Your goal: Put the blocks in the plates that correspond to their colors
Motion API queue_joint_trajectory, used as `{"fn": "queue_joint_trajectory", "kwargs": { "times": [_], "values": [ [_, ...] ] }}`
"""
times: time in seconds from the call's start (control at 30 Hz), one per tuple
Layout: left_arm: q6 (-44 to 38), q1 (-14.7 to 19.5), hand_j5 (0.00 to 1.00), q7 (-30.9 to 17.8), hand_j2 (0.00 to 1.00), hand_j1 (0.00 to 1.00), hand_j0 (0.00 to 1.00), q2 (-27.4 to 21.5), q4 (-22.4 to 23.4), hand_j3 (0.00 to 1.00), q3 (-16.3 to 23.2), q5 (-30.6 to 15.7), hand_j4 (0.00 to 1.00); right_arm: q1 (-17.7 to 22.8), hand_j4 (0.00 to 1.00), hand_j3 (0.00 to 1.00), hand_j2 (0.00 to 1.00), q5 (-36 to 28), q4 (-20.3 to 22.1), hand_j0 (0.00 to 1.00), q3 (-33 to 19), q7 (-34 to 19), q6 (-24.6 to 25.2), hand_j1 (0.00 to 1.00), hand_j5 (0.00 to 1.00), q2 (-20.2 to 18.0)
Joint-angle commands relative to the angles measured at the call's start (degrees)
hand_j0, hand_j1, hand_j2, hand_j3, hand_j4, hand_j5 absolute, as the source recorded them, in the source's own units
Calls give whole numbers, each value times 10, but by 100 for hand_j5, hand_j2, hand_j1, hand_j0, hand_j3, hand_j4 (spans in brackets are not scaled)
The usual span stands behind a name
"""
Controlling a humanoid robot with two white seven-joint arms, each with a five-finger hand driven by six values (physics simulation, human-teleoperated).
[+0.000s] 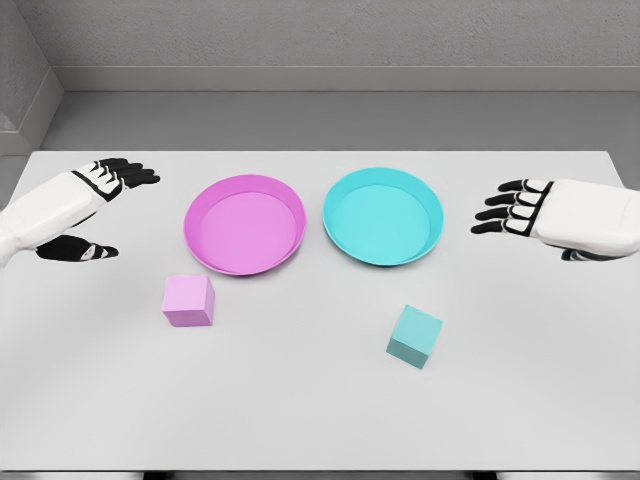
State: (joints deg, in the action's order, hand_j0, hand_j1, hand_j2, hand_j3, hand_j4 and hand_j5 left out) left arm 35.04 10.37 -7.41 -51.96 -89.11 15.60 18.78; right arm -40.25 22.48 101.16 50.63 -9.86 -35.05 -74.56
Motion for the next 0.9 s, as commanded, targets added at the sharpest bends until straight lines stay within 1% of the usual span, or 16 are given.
{"fn": "queue_joint_trajectory", "kwargs": {
  "times": [0.0,0.07,0.1,0.13,0.17,0.2,0.27,0.33,0.4,0.43,0.5,0.57,0.6,0.67,0.77,0.87],
  "values": [
    [0,0,100,0,100,100,100,-1,-1,100,0,-4,100,0,100,100,100,-4,0,100,3,0,1,100,100,-2],
    [0,0,100,0,100,100,100,-1,-1,100,0,2,100,1,100,100,100,-4,0,100,4,0,1,100,100,-1],
    [0,1,100,0,100,100,100,-1,-2,100,0,15,100,1,100,100,100,-4,0,100,15,0,1,100,100,2],
    [0,1,100,0,100,100,100,-1,-5,100,0,19,100,2,100,100,100,-4,0,100,20,0,1,100,100,6],
    [0,3,100,0,100,100,100,-1,-6,100,0,29,100,3,100,100,100,-3,0,100,23,-1,1,100,100,8],
    [0,5,100,0,100,100,100,-1,-14,100,0,53,100,3,100,100,100,-2,1,100,32,-1,1,100,100,14],
    [0,7,100,0,100,100,100,-2,-19,100,0,78,100,4,100,100,100,4,0,100,54,-1,1,100,100,27],
    [0,8,100,-1,100,100,100,-2,-19,100,0,89,100,4,100,100,100,26,0,100,76,-2,1,100,100,45],
    [0,9,100,-4,100,100,100,-2,-22,100,0,107,100,4,100,100,100,31,0,100,79,-2,1,100,100,49],
    [0,11,100,-5,100,100,100,-1,-26,100,12,114,100,4,100,100,100,31,0,100,87,-2,1,100,100,50],
    [0,32,100,-5,100,100,100,-1,-26,100,39,129,100,4,100,100,100,31,0,100,94,-2,1,100,100,63],
    [0,34,100,-5,100,100,100,-1,-26,100,46,130,100,4,100,100,100,28,0,100,94,0,1,100,100,70],
    [0,34,100,-5,100,100,100,-2,-26,100,50,138,100,4,100,100,100,27,0,100,94,4,1,100,100,70],
    [0,45,100,-5,100,100,100,-1,-26,100,68,143,100,10,100,100,100,24,0,100,94,10,1,100,100,72],
    [0,57,100,-6,100,100,100,-2,-27,100,94,151,100,32,100,100,100,25,0,100,94,9,1,100,100,89],
    [0,73,100,-5,100,100,100,-11,-25,100,129,143,100,49,100,100,100,29,0,100,94,5,1,100,100,108]
  ]
}}
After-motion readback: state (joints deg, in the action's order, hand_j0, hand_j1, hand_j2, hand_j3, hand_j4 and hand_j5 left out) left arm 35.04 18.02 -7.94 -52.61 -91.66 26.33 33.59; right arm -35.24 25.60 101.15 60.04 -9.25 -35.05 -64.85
